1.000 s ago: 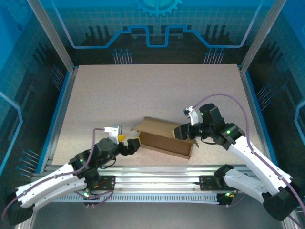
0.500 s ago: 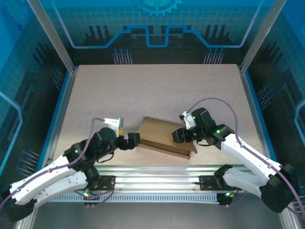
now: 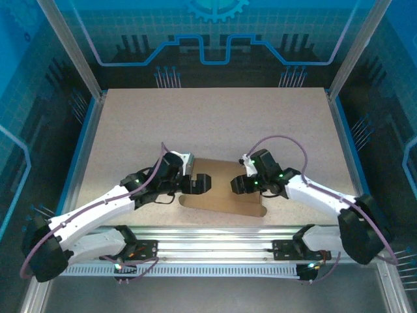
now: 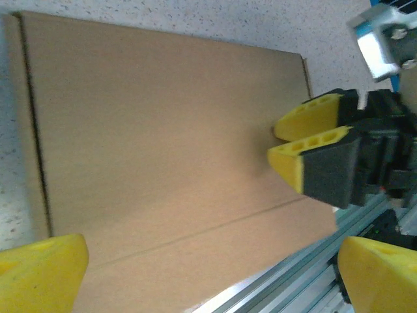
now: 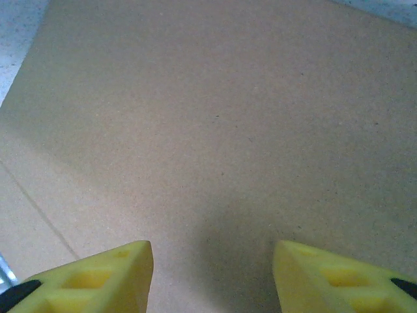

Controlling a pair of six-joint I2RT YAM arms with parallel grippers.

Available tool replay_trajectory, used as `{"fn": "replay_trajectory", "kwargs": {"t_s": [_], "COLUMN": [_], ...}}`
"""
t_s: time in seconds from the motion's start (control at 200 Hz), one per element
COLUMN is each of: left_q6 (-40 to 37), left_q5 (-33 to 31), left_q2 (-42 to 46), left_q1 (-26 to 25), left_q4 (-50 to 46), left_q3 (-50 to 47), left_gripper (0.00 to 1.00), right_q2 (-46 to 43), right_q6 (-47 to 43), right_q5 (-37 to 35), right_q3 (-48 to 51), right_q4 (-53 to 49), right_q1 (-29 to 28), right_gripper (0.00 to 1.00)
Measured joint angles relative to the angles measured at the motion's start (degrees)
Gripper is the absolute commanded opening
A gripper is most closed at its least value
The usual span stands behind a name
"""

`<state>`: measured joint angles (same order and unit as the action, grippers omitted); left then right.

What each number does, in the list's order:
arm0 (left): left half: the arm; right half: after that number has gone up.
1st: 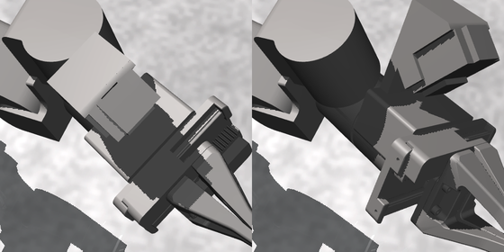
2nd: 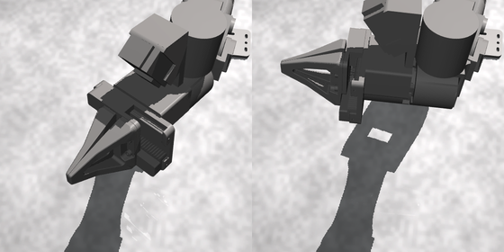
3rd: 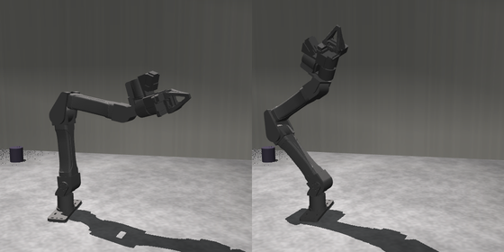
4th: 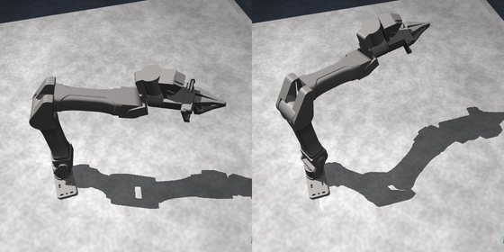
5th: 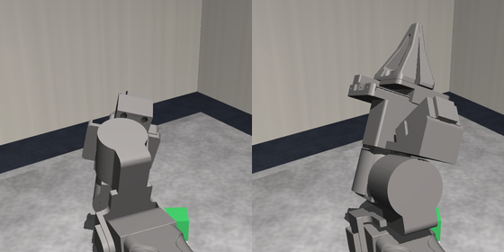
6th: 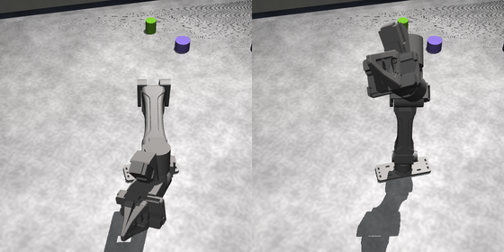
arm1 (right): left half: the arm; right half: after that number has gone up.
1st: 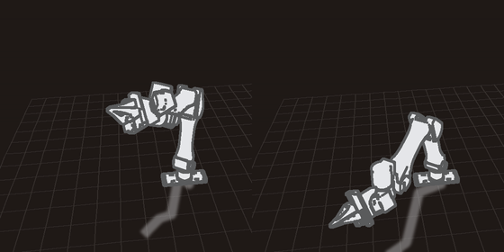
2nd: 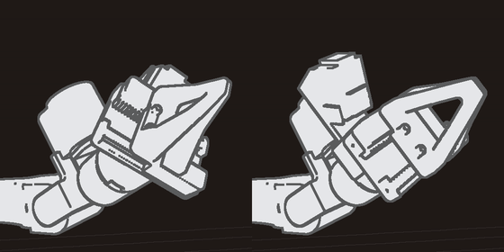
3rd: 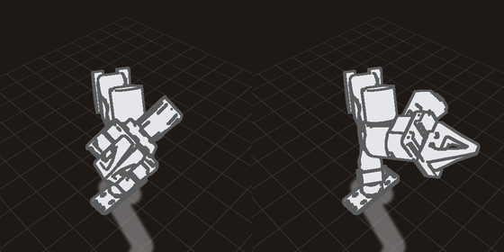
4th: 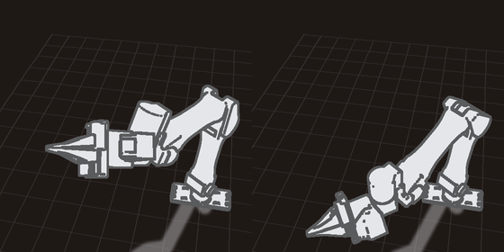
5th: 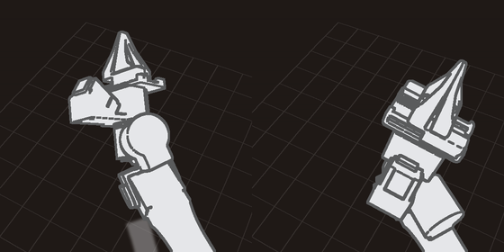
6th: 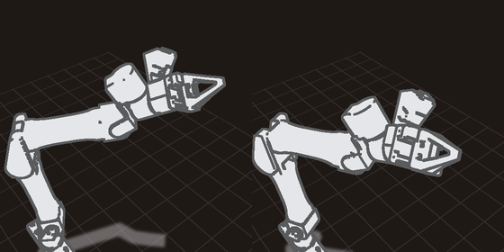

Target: Fold the paper box

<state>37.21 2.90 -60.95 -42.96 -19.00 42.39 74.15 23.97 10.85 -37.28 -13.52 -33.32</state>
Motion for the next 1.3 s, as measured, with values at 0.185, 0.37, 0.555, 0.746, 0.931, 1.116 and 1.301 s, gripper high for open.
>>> {"fn": "replay_trajectory", "kwargs": {"t_s": [0.185,0.37,0.555,0.746,0.931,1.116,1.301], "left_q6": [3.89,6.64,6.49,1.79,-3.39,-4.61,-4.59], "left_q5": [-0.70,-4.26,-5.20,-4.92,-6.34,-5.20,-3.41], "left_q2": [-0.98,-0.98,-0.98,-0.98,-1.27,-1.95,-5.86], "left_q1": [0.04,0.33,2.03,4.61,4.76,9.53,12.07], "left_q4": [3.82,4.17,3.43,-0.59,-5.42,-4.61,-1.70], "left_q3": [-1.36,-1.36,-1.33,-0.02,1.38,-0.15,-1.42], "left_gripper": [0.99,0.99,1.00,0.99,0.99,0.99,0.99], "right_q2": [8.22,13.35,11.93,2.19,-5.75,-10.23,-12.59], "right_q6": [-2.23,-4.48,-4.87,-1.73,-0.61,-0.17,0.66], "right_q5": [0.09,0.07,-0.98,-4.00,-7.76,-8.94,-7.85], "right_q3": [-5.29,-9.77,-10.47,-8.63,-4.81,-1.90,1.42], "right_q4": [4.68,6.36,5.68,4.13,-0.79,-5.84,-8.07], "right_q1": [0.44,2.14,2.62,2.62,2.64,5.22,9.14], "right_gripper": [0.54,0.56,1.00,1.00,1.00,1.00,1.00]}}
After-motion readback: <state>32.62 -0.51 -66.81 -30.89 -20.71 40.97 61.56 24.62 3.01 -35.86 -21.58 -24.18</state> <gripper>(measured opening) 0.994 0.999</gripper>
